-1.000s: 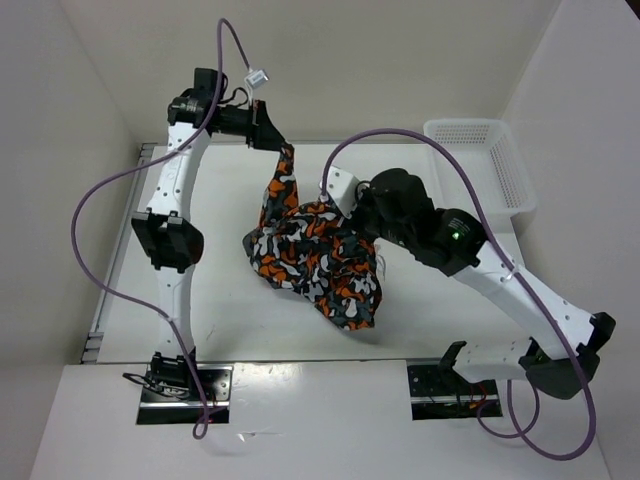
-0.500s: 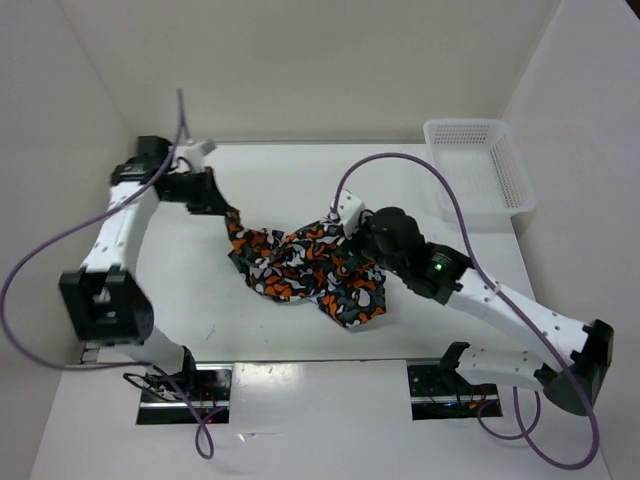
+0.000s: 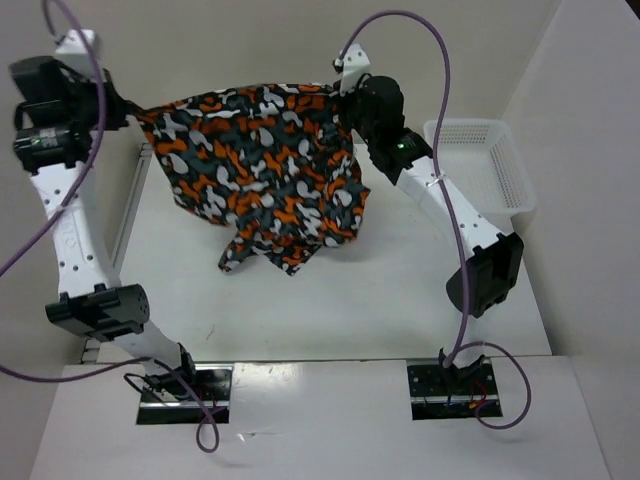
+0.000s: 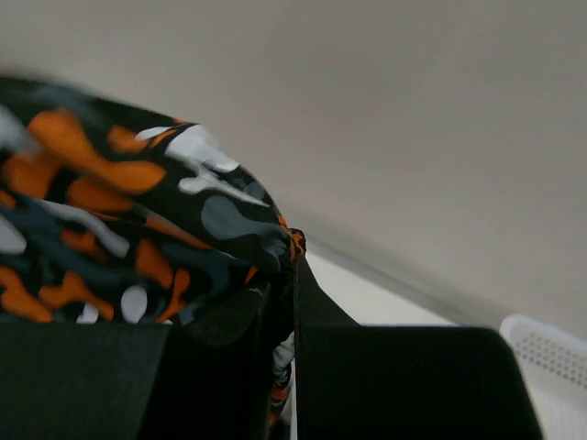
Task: Fold and stack the shorts
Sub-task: Fold the shorts
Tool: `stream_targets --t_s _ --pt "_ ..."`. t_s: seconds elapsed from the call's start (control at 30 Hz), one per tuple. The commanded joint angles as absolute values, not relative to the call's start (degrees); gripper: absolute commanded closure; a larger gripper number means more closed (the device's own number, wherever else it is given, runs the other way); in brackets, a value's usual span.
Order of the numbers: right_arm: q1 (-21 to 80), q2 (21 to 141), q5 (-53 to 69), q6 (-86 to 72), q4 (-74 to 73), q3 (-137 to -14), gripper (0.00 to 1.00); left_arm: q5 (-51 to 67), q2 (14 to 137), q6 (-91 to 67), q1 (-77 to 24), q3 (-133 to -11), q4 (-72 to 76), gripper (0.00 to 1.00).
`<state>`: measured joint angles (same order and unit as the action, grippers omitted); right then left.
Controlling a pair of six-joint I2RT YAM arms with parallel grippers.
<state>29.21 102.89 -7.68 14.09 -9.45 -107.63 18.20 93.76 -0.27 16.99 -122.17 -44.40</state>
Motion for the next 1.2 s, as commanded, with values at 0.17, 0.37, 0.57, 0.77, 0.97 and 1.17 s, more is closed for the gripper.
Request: stream_targets --t_s 0.17,0.37,0.57,0.77,0.97,1.17 --pt "30.9 96.4 -4.1 20.5 -8.1 -115.2 1.0 22.2 72.1 0.0 24.3 -111.7 -38.9 1.0" --pt "33.4 83.8 8.2 44.5 -20.9 -86.9 1.0 19.3 59.5 0.0 24.3 -88.7 -41.1 1.0" --pt "40.6 74.4 11.7 56.7 -29.2 -58.2 1.0 20.6 49.6 0.0 24.3 -72.5 -50.8 1.0" --pt "47.6 73.6 14.7 57.3 -32.5 -56.6 1.0 22.0 41.7 0.0 24.3 -71.0 -55.8 1.0" --pt "47.1 79.4 5.0 52.1 -12.3 -61.7 1.0 28.1 55.1 0.0 24.3 -68.0 -41.5 1.0" --pt "39.6 90.3 -5.8 43.6 3.0 -82.2 1.0 28.8 85.6 0.0 24.3 -106.5 -40.7 1.0"
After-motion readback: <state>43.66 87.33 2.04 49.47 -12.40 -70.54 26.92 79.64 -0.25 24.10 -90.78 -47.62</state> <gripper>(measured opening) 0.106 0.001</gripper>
